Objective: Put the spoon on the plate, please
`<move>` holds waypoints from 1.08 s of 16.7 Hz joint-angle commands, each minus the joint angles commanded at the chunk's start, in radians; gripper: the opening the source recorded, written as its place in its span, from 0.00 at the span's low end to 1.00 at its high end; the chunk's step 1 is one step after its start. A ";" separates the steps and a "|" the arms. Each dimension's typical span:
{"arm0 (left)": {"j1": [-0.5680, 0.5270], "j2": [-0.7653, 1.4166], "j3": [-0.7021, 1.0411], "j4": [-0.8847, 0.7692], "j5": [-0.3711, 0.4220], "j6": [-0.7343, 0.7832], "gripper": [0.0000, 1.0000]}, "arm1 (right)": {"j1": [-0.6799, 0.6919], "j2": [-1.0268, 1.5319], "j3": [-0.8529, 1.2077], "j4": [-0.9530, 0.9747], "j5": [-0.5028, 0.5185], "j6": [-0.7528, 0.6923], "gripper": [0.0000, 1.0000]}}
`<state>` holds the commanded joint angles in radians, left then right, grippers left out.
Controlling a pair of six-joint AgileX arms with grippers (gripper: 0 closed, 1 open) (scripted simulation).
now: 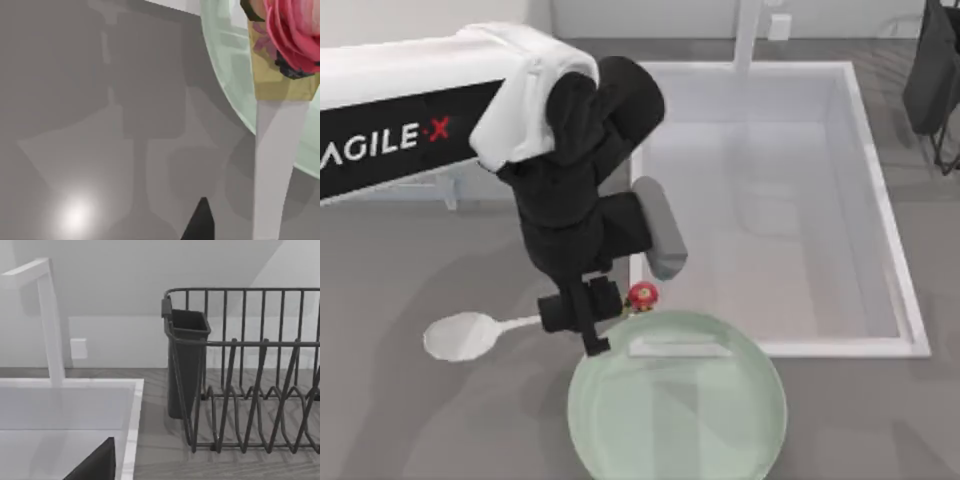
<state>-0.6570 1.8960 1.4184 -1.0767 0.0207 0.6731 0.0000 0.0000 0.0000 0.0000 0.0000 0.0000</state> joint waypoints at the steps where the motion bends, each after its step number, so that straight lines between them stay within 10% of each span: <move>1: -0.066 0.018 0.017 0.004 0.000 -0.009 0.00 | 0.000 0.000 0.000 0.000 0.000 0.000 1.00; 6: -0.270 0.076 0.068 0.014 0.001 -0.037 0.00 | 0.000 0.000 0.000 0.000 0.000 0.000 1.00; 18: -0.285 0.088 0.095 0.068 -0.024 -0.050 0.00 | 0.000 0.000 0.000 0.000 0.000 0.000 1.00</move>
<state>-0.9421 1.9839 1.5131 -1.0082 -0.0030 0.6230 0.0000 0.0000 0.0000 0.0000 0.0000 0.0000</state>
